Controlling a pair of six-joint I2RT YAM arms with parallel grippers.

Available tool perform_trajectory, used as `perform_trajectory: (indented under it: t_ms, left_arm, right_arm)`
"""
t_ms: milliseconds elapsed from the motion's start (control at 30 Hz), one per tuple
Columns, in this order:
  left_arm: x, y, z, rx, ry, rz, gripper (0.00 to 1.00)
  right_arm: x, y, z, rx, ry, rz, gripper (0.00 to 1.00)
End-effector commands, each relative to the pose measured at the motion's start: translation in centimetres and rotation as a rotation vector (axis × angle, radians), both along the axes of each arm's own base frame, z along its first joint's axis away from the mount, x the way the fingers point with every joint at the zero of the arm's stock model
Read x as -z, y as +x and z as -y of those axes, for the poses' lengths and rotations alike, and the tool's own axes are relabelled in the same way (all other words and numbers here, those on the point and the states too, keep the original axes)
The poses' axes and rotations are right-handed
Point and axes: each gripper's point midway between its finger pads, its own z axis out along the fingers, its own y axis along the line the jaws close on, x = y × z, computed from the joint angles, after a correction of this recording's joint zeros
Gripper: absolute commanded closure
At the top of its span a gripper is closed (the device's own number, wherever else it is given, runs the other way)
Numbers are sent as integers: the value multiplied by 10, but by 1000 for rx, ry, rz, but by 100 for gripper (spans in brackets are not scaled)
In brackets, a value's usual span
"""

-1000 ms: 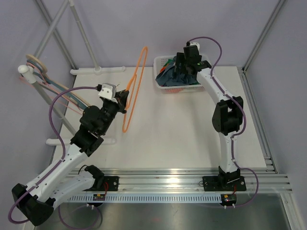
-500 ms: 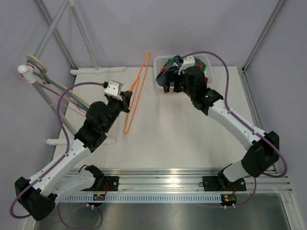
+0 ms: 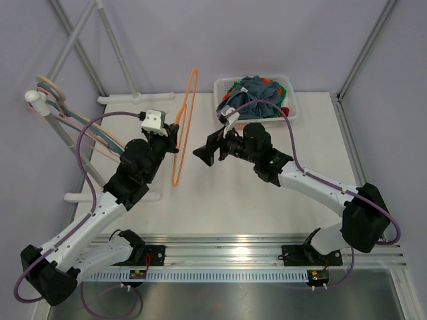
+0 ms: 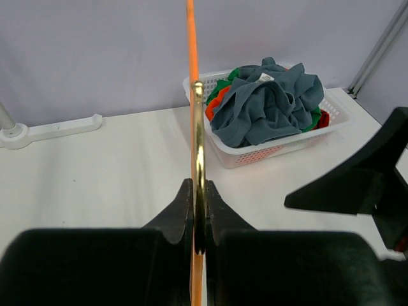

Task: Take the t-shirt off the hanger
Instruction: Pass the hanger from the left arm to the right

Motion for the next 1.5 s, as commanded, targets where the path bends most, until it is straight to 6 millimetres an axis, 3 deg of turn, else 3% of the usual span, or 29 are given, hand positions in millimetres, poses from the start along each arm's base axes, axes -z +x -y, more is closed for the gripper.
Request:
perform_trajectory:
  t_ms: [0,100,300,433,933,1067,1100,1200,1400,1467]
  left_arm:
    - [-37,6,-9,-70,-81,75,100]
    - [-35,8,-8,-73,-80,70,100]
    - [-35,9,-10,-87,-95,66,100]
    - [-36,7,-14,-107,-122,65,100]
    - [-33,9,-30,-208,-188,32,100]
    - [-34,8,-31,-209,-196,30,100]
    - [-34,8,-31,-209,-195,29,100]
    - [-33,8,-31,-209,-197,27,100]
    - [-33,7,-30,-203,-206,23,100]
    - [-33,6,-29,-196,-209,25,94]
  right_arm:
    - [-51,-28,-29,-103,138,133,10]
    - [-50,-38,-45,-96,154,148,12]
    - [-33,-37,-73,-30,126,137,21]
    - [-24,-24,-78,83,118,172,28]
    - [-11,-17,-97,295,42,273,46]
    - [-9,-10,-95,346,54,276,57]
    - [-6,-8,-95,360,48,275,66]
    - [-8,-8,-93,371,66,277,79]
    - [-15,-9,-84,389,85,284,95]
    - [-18,-10,-81,392,91,281,100]
